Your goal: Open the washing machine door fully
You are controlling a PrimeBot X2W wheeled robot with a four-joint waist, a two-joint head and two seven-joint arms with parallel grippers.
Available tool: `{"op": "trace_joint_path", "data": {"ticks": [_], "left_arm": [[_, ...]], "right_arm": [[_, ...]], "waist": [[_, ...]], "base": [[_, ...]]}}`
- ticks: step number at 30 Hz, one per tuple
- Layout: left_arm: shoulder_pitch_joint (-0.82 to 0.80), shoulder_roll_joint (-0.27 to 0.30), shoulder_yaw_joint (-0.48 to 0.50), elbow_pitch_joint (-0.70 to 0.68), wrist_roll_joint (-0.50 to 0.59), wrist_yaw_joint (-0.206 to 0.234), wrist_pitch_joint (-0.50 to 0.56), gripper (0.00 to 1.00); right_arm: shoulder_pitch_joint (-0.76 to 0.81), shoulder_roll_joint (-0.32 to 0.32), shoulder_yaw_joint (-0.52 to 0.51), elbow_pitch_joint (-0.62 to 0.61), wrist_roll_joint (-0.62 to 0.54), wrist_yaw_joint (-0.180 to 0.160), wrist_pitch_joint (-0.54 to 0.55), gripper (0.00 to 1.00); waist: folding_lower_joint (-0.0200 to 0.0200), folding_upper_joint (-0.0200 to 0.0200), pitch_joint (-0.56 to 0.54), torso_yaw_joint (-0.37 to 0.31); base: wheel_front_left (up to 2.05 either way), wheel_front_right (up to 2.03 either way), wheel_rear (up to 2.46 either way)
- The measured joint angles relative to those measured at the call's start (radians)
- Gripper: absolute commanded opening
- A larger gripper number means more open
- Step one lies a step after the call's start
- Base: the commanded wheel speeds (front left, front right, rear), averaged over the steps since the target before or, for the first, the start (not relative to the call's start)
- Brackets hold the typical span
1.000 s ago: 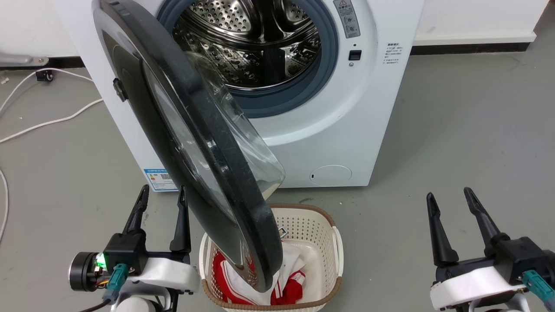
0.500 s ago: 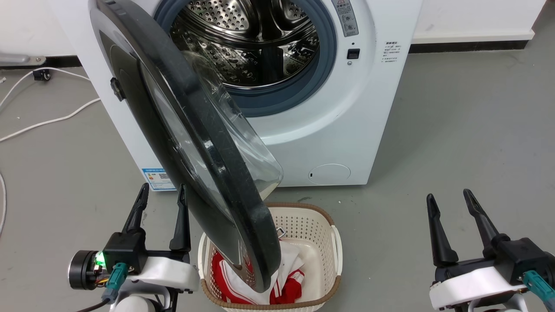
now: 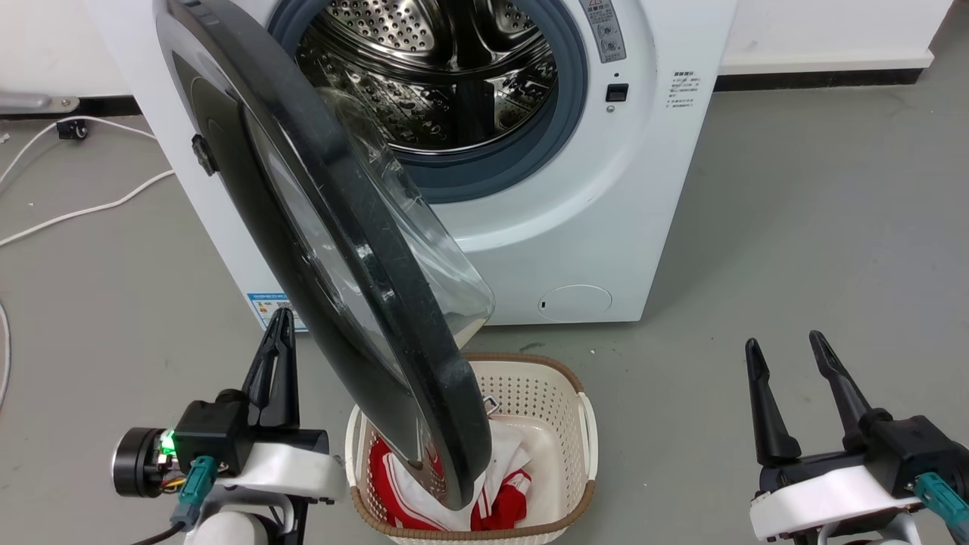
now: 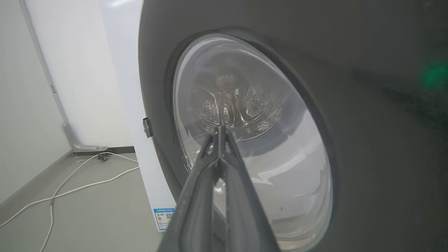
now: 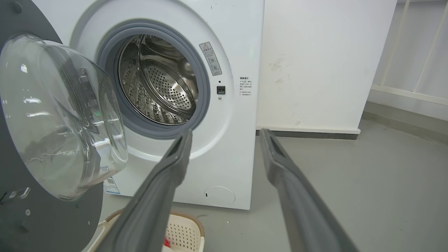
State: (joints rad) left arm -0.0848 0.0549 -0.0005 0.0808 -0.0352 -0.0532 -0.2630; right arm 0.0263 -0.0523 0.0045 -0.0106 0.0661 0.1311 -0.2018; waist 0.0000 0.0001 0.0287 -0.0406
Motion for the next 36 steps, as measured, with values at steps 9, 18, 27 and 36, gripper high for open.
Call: {"op": "trace_joint_path", "data": {"ticks": [9,18,27,36], "left_arm": [[-0.034,0.004,0.011,-0.194,0.018,0.011,0.000,0.00],[-0.069,0.010,-0.002,-0.475,0.053,0.037,0.000,0.00],[-0.106,0.029,-0.081,-0.676,0.077,0.031,0.000,0.00],[-0.031,0.026,-0.334,-0.609,0.019,-0.045,0.000,0.00]], "right_arm": [[-0.002,0.000,-0.002,0.003,0.007,0.000,0.000,1.00],[-0.004,0.000,-0.001,0.009,0.016,0.000,-0.001,1.00],[-0.004,0.000,-0.001,0.016,0.023,0.000,-0.001,1.00],[-0.003,0.000,0.000,0.022,0.027,0.000,0.001,1.00]], "waist": [[0.0000,0.0000,0.008,0.005],[0.0001,0.0000,0.011,0.005],[0.0000,0.0000,0.005,-0.002],[0.0001,0.0000,-0.007,-0.003]], "base": [[0.00,0.00,0.00],[0.00,0.00,0.00],[0.00,0.00,0.00],[0.00,0.00,0.00]]}}
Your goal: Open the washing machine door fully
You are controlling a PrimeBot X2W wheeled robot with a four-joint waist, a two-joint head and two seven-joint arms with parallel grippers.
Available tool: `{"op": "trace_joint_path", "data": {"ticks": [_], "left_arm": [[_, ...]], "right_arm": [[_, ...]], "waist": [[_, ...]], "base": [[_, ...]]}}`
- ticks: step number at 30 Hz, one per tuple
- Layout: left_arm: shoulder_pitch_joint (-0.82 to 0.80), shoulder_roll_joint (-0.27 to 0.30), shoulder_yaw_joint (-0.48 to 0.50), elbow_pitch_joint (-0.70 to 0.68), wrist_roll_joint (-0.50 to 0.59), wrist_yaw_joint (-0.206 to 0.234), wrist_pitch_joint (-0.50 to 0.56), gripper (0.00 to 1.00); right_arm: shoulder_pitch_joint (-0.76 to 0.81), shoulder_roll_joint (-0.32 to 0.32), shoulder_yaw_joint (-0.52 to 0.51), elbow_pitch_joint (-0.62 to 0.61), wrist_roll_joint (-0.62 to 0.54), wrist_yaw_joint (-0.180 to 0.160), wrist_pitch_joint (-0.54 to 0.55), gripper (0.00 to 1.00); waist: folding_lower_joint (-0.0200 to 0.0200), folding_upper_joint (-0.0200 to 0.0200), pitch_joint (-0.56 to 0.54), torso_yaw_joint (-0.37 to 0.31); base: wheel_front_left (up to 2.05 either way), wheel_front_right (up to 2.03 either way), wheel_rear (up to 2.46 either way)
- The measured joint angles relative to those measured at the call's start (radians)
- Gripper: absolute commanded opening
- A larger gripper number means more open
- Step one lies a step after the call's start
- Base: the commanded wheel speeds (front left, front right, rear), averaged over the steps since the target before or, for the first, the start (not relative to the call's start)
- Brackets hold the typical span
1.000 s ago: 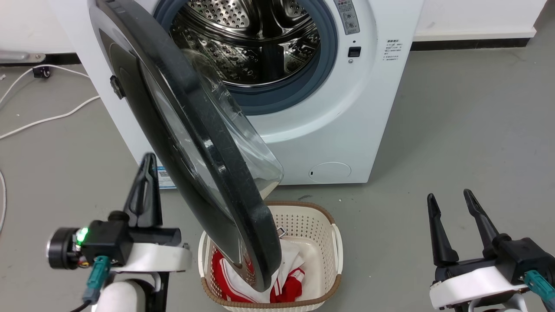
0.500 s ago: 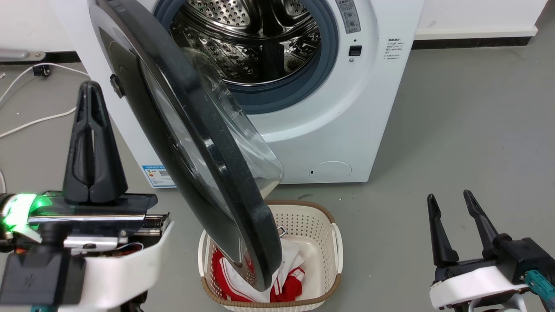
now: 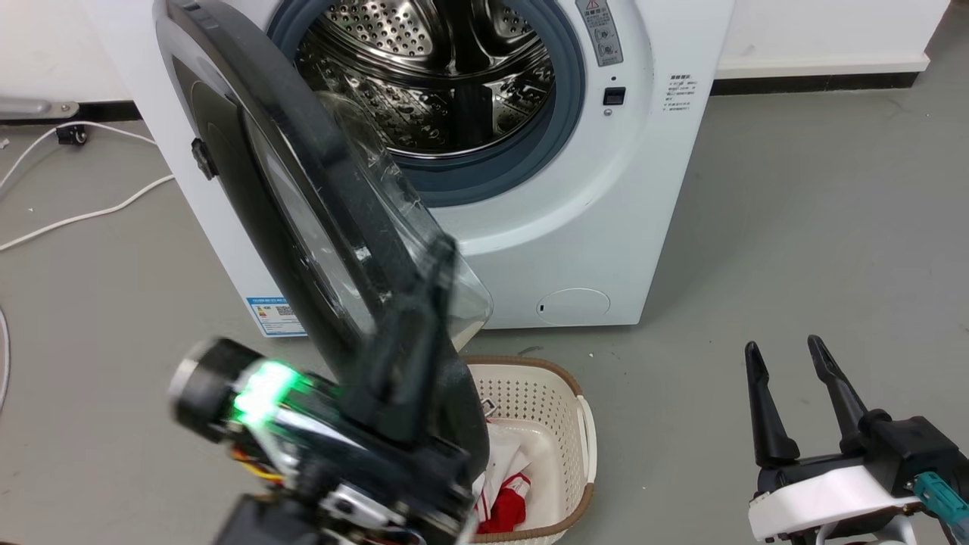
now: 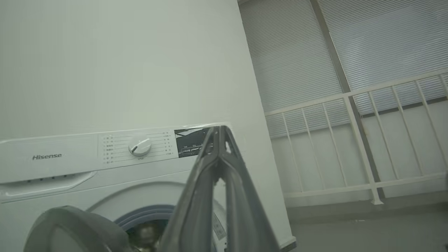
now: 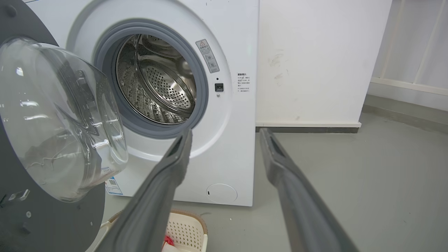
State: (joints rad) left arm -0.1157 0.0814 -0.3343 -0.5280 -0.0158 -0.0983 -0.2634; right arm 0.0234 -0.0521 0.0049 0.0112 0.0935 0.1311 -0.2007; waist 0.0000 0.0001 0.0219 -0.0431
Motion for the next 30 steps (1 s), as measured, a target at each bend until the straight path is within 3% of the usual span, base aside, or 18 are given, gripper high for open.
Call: {"op": "trace_joint_path", "data": {"ticks": [6,13,19,30], "left_arm": [[0.091,0.008,-0.130,0.113,-0.078,-0.017,0.068,0.00],[0.171,0.017,-0.178,0.224,-0.127,-0.018,0.165,0.00],[0.158,0.011,-0.178,0.325,-0.129,-0.006,0.160,0.00],[0.024,-0.023,-0.165,0.514,-0.175,0.057,0.100,0.00]], "right_arm": [[0.003,0.000,0.004,0.002,0.005,0.000,0.005,1.00],[0.014,0.000,0.003,0.003,0.013,0.000,0.008,1.00],[0.012,0.000,0.010,0.003,0.022,0.000,0.012,1.00],[0.001,0.000,0.018,0.019,0.037,0.000,0.014,1.00]], "waist": [[0.0000,0.0000,-0.009,0.001],[-0.0001,0.0000,-0.010,0.011],[-0.0001,0.0000,0.003,0.013],[0.0000,0.0000,0.023,-0.008]], "base": [[0.00,0.00,0.00],[0.00,0.00,0.00],[0.00,0.00,0.00],[0.00,0.00,0.00]]}}
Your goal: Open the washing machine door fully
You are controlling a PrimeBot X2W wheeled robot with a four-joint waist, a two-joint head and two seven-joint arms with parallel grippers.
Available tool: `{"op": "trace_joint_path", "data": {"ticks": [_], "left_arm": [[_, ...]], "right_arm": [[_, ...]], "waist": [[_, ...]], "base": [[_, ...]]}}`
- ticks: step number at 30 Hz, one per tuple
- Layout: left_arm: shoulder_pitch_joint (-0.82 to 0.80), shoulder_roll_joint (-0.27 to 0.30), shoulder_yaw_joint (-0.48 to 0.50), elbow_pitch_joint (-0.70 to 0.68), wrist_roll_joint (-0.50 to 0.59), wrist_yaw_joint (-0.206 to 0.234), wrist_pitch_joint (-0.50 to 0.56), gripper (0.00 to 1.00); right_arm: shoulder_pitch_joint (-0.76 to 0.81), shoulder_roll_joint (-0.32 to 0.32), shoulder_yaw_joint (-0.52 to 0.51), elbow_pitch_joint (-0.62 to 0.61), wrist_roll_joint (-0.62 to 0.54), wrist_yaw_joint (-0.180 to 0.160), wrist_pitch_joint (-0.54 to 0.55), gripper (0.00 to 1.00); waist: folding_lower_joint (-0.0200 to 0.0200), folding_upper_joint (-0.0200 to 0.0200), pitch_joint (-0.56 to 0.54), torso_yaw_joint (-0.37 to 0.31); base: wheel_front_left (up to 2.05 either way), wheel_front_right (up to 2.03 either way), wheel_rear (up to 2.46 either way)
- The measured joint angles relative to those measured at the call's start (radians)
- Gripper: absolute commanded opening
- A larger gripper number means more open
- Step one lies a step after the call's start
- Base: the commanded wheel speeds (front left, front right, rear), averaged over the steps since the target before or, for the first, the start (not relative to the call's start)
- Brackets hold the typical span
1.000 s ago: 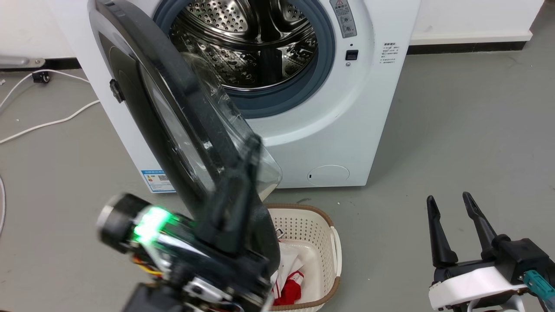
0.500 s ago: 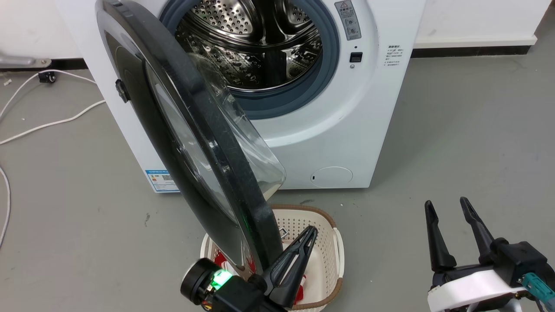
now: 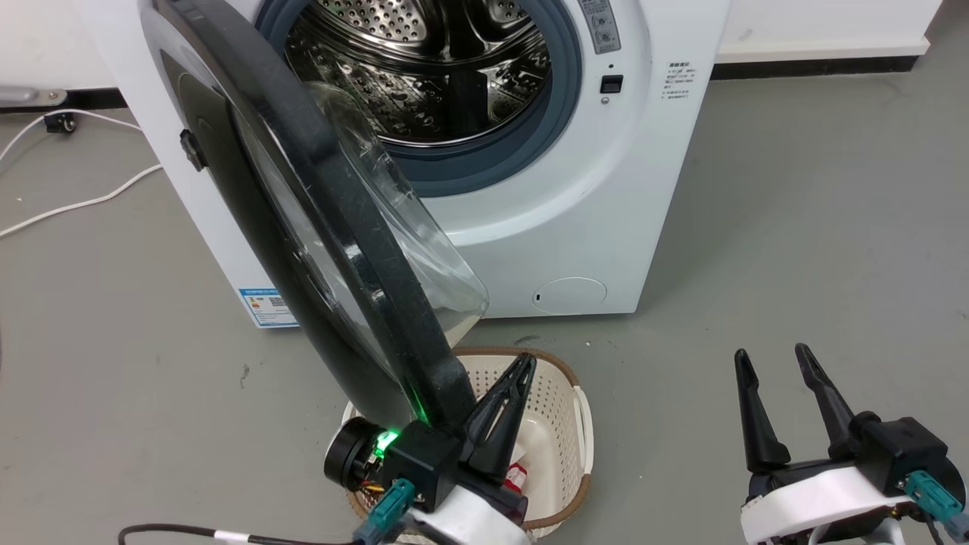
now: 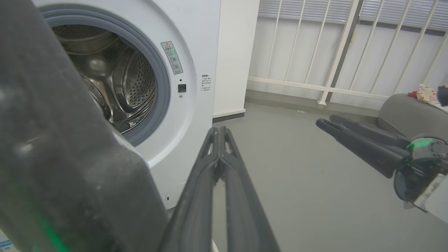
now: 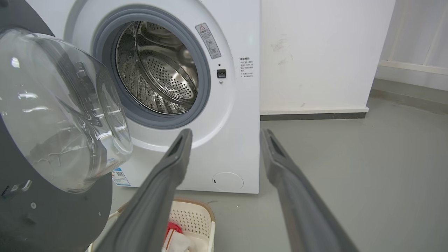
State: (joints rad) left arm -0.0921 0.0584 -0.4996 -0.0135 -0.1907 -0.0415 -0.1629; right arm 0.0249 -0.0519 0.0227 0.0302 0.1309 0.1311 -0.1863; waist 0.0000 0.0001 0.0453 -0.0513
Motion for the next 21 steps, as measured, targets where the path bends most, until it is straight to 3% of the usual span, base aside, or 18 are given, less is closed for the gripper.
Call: {"op": "trace_joint_path", "data": {"ticks": [10,21], "left_arm": [[-0.036,-0.011,0.001,0.074,-0.032,0.043,-0.018,0.00],[0.021,0.013,0.018,0.019,-0.034,0.087,-0.033,0.00]], "right_arm": [[-0.002,0.000,0.002,0.011,0.012,0.000,0.001,1.00],[-0.005,0.000,0.009,0.028,0.024,0.000,-0.004,1.00]], "waist": [[0.0000,0.0000,0.012,-0.007],[0.0000,0.0000,0.010,-0.001]], "base": [[0.00,0.00,0.00],[0.00,0.00,0.00]]}}
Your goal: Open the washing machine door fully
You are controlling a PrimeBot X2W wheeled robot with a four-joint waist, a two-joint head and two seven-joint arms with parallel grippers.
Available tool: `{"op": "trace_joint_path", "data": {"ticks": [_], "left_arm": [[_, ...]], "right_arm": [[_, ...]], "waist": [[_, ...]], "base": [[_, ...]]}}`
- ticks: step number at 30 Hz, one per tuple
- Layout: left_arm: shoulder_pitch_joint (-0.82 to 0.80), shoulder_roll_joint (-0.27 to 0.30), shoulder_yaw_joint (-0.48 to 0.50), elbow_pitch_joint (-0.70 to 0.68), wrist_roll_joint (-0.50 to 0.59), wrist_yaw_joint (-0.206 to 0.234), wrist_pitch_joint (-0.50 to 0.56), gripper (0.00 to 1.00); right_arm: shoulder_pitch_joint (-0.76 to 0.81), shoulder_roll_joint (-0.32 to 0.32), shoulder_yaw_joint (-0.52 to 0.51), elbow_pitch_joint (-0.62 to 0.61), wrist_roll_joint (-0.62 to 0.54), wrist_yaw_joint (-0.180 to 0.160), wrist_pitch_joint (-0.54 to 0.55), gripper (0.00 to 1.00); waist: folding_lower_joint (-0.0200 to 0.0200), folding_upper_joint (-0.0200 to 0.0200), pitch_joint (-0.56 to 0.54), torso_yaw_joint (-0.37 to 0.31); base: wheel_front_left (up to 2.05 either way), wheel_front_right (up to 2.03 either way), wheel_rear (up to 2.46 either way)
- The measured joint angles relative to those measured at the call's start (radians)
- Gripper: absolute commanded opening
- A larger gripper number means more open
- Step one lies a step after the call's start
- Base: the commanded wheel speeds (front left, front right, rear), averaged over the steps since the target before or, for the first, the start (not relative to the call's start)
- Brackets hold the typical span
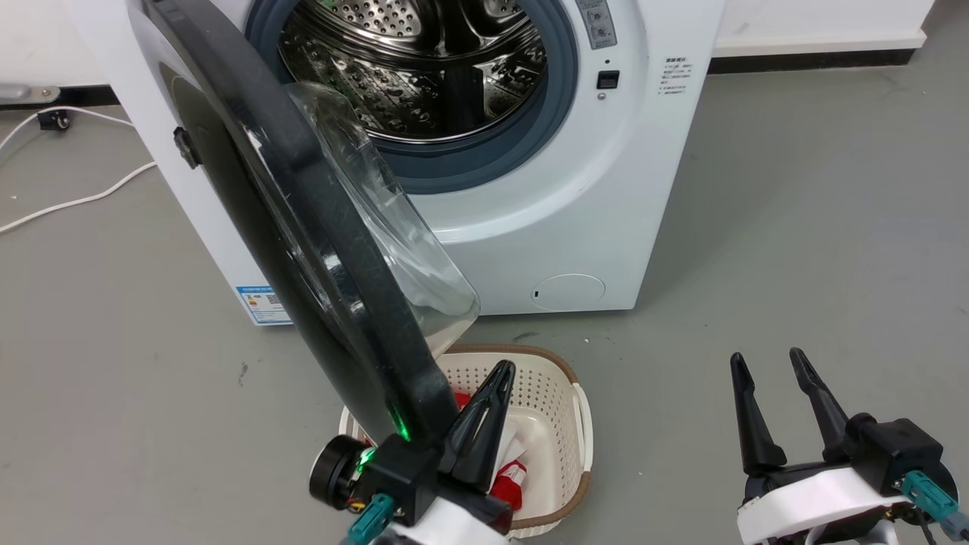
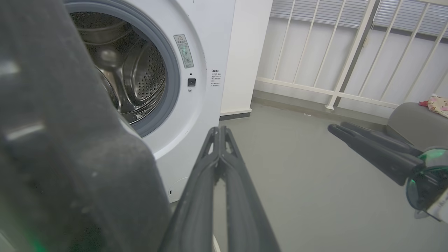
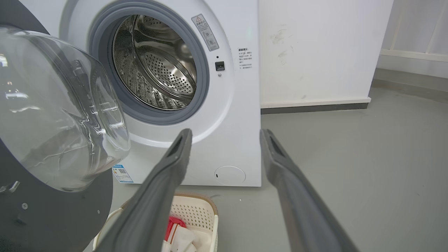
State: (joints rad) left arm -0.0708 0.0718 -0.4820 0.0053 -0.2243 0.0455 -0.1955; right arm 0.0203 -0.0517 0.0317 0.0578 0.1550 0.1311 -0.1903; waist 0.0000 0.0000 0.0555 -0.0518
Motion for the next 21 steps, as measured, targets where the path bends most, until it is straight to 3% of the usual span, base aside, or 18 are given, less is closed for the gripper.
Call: {"op": "trace_joint_path", "data": {"ticks": [9,21], "left_arm": [[0.138,0.056,0.036,-0.119,-0.009,0.056,0.017,0.00],[0.260,0.082,0.076,-0.234,-0.015,0.140,0.036,0.00]], "right_arm": [[0.004,0.000,-0.013,0.005,0.006,0.000,-0.002,1.00],[0.011,0.000,-0.029,-0.003,-0.001,0.000,0.012,1.00]], "waist": [[0.0000,0.0000,-0.007,0.058],[0.0000,0.0000,-0.006,0.201]], "base": [[0.00,0.00,0.00],[0.00,0.00,0.00]]}}
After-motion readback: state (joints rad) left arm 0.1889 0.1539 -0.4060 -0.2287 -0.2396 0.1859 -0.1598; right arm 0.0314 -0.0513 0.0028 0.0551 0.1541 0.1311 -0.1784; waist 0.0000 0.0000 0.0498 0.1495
